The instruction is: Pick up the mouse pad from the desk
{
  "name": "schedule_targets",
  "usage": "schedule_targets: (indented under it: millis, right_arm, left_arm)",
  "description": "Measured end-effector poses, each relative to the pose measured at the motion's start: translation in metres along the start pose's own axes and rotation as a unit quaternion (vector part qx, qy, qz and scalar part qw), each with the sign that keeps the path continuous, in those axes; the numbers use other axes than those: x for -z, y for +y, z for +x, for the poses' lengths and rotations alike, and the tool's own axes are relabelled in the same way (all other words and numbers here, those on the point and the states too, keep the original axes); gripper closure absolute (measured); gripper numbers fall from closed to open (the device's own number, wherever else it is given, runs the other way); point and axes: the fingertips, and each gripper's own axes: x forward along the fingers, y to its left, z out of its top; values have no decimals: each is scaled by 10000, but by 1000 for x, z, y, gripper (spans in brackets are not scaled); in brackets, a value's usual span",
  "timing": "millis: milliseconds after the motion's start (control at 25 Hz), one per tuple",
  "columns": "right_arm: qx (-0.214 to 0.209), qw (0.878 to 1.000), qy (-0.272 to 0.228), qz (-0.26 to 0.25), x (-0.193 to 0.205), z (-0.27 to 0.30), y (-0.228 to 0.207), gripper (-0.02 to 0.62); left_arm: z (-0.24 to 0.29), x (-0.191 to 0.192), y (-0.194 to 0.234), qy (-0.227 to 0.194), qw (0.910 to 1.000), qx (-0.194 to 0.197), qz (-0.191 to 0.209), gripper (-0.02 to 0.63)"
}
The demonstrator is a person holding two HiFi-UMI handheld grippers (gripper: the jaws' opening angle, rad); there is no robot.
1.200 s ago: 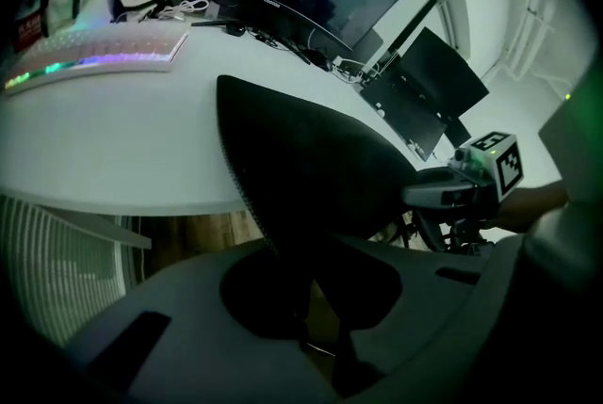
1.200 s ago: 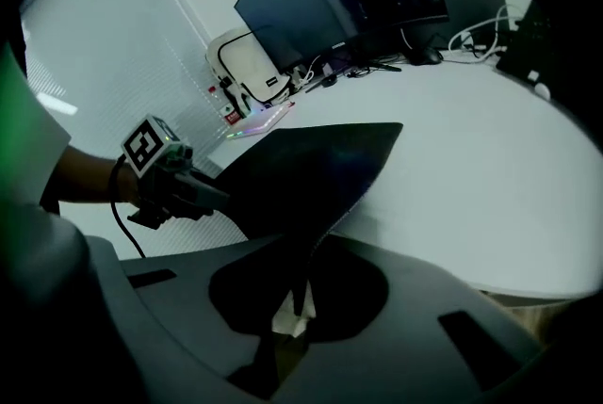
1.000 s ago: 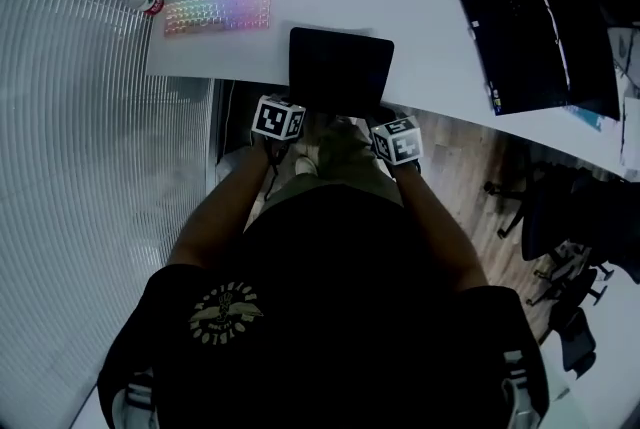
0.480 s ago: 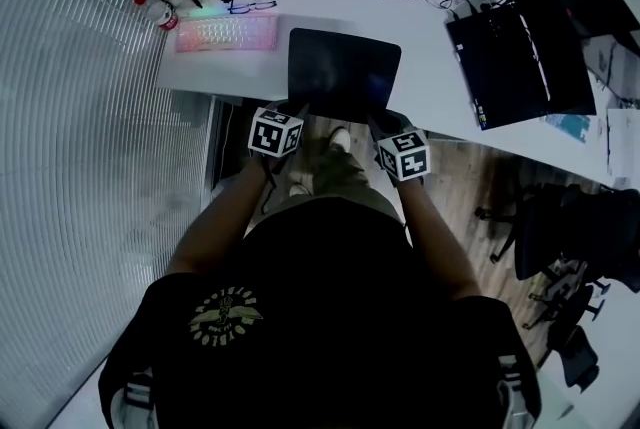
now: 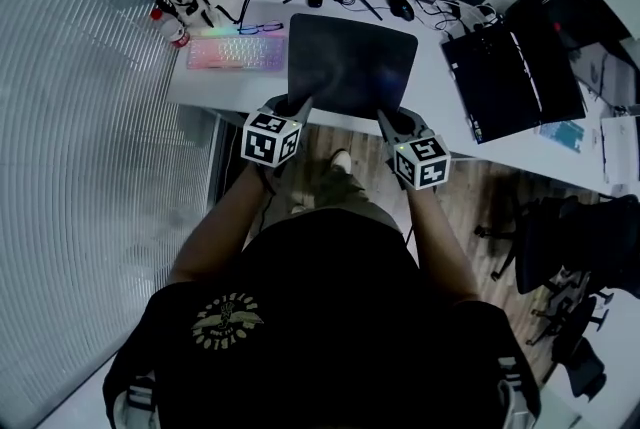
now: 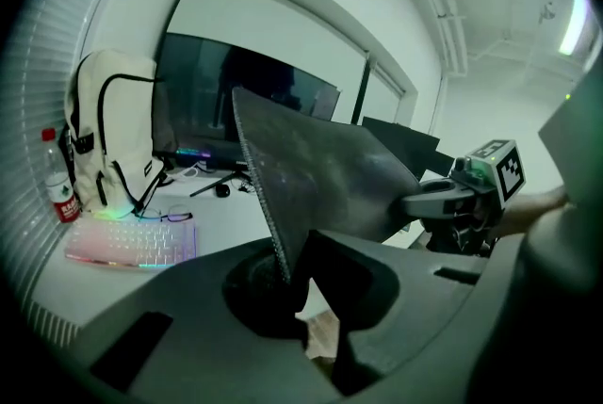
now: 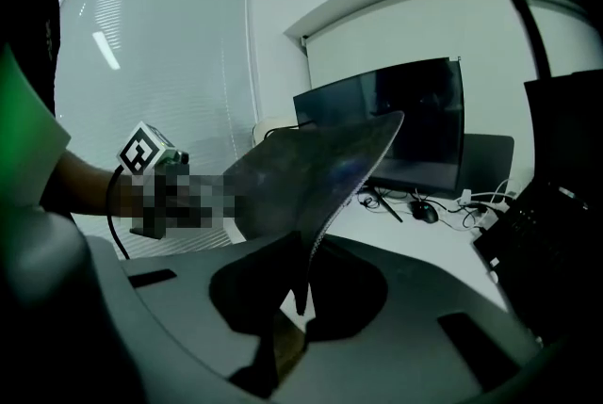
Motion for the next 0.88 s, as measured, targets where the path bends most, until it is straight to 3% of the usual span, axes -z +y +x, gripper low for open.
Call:
schedule_targets:
  millis: [400, 880]
  right_arm:
    - [100, 9960, -811, -352, -86, -43, 7, 580]
    - [-90, 9877, -1451, -579, -157, -78, 26, 581]
  left_arm:
    - [-48, -84, -21, -868, 9957, 154, 285, 584]
    - [-100, -153, -35, -1477, 9863, 84, 733, 584]
